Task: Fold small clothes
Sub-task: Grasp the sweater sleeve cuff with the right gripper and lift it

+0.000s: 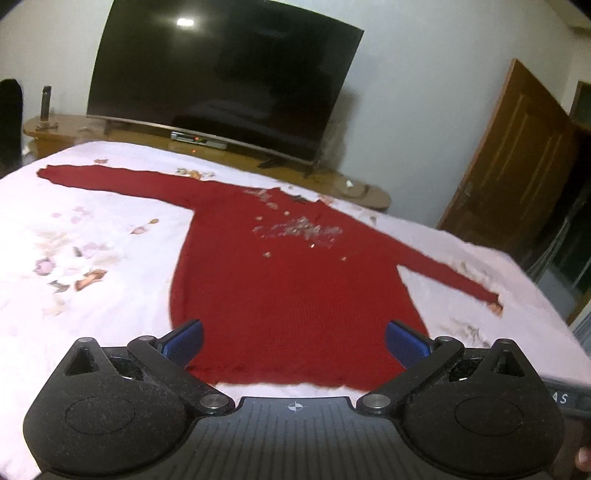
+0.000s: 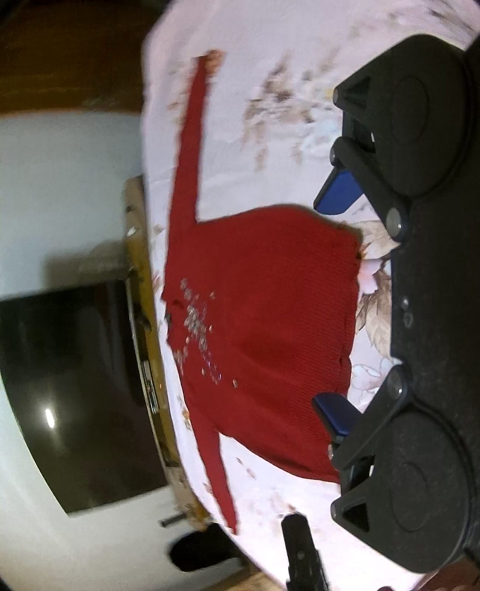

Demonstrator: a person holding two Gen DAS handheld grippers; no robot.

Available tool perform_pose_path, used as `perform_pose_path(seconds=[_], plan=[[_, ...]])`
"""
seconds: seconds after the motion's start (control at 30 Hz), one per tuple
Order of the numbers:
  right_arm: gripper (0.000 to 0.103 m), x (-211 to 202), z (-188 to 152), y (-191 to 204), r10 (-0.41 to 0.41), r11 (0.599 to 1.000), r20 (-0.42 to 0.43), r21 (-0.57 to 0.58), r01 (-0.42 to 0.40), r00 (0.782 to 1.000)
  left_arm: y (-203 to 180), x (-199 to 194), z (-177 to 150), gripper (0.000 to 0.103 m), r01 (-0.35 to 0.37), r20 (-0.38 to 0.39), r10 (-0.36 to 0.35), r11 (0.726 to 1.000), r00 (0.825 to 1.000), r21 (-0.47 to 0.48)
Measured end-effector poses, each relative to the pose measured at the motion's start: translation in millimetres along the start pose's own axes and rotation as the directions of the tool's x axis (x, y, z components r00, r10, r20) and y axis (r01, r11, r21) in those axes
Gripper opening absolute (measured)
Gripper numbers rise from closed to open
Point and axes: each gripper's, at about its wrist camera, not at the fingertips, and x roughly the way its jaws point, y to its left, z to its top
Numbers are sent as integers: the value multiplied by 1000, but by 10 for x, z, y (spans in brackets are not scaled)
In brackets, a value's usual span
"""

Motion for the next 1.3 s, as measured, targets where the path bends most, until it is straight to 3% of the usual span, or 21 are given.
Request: perform_pose_path(seconds=[0.17,0.23,0.33,0.47,0.67,0.7,0.77,0.8,0.87,0.97,1.13,1.3], plan=[[102,74,88,-434,-39,993,11,115,38,999,-68,360,151,103,11,1,-11,999,1000,46],[100,131,174,-606,-64,987,47,150,57,997,-121,520,242,103,-48,26,46,995,999,88],[100,273,360,-919,-108,972,113,219,81,988,-63,759,427,103,-78,59,74,995,996,64],[98,589,668,-1455,-193,943,187,308,129,963,86,1185,669,103,-142,70,139,989,988,36],[91,1184,1097,-2462,-343,870,231,443,216,910,267,1941,899,103,-241,-18,241,971,970,-4],[89,1317,1149,-2667,-365,852,226,474,225,903,272,2037,886,103,-253,-29,253,967,967,0],[61,1546,1214,-3030,-400,812,199,529,245,895,277,2206,884,103,-272,-45,272,962,961,11],[47,1686,1226,-3224,-414,787,172,561,256,894,290,2270,869,103,-281,-51,281,960,958,15],[50,1872,1223,-3537,-436,740,138,617,267,889,308,2402,851,103,-303,-76,303,953,950,19],[50,2105,1167,-3902,-414,681,117,697,222,903,331,2572,810,103,-335,-114,336,942,935,31],[50,2422,1123,-4202,-387,637,83,744,202,918,343,2728,795,103,-365,-141,368,930,919,49],[50,2572,1221,-4329,-383,637,115,751,172,917,349,2778,836,103,-394,-146,396,918,907,40]])
